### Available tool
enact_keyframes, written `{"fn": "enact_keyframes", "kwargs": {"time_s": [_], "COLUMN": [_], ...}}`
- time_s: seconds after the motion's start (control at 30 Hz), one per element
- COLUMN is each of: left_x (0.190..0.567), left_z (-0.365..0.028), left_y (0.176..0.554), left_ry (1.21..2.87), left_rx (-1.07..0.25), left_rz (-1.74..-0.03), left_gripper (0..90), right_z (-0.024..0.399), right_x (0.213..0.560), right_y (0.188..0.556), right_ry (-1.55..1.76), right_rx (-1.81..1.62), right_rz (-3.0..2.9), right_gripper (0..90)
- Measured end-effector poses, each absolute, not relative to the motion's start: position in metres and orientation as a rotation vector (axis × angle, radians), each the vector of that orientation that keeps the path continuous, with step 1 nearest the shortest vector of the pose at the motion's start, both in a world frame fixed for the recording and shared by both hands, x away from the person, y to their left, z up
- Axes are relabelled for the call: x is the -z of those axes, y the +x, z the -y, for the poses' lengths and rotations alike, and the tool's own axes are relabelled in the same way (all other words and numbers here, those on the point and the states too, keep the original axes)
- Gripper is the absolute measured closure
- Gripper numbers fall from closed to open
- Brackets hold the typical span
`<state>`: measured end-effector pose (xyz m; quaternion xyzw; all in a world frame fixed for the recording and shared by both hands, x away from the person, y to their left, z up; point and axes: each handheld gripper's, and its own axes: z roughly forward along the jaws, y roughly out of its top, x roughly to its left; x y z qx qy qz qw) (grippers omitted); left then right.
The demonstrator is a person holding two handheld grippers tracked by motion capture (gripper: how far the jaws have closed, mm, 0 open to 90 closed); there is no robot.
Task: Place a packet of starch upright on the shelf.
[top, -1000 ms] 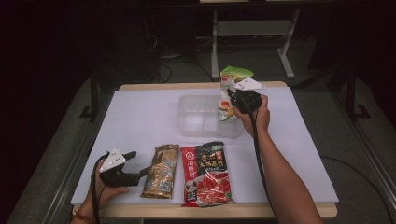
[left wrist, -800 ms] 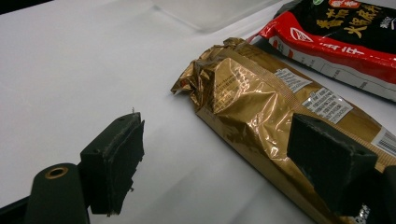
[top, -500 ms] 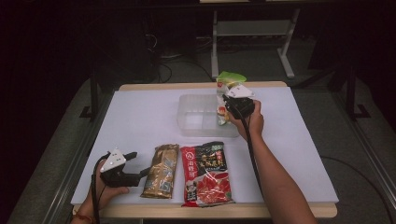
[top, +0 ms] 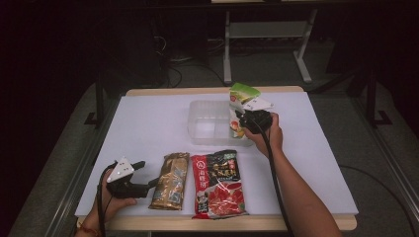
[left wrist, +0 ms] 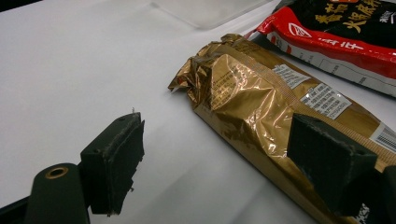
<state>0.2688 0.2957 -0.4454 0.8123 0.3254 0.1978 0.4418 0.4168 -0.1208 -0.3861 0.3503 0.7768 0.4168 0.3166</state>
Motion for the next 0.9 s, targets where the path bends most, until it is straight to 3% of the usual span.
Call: {"fn": "enact_keyframes", "kwargs": {"time_s": [0.23, 0.4, 0.9], "left_x": [0.445, 0.446, 0.447], "left_z": [-0.295, -0.295, -0.294], "left_y": [0.269, 0.269, 0.268], "left_ry": [2.024, 2.029, 2.043], "left_rx": [-0.49, -0.483, -0.474], "left_rz": [-0.805, -0.802, -0.799], "left_gripper": [18.1, 18.0, 18.1], "right_z": [0.124, 0.122, 0.122], "right_x": [0.376, 0.37, 0.384], "right_y": [0.419, 0.42, 0.41], "right_ry": [0.902, 0.873, 0.808], "right_rx": [-1.026, -0.949, -0.942], "right_rz": [-2.189, -2.255, -2.289], "right_gripper": [73.7, 81.9, 82.1]}}
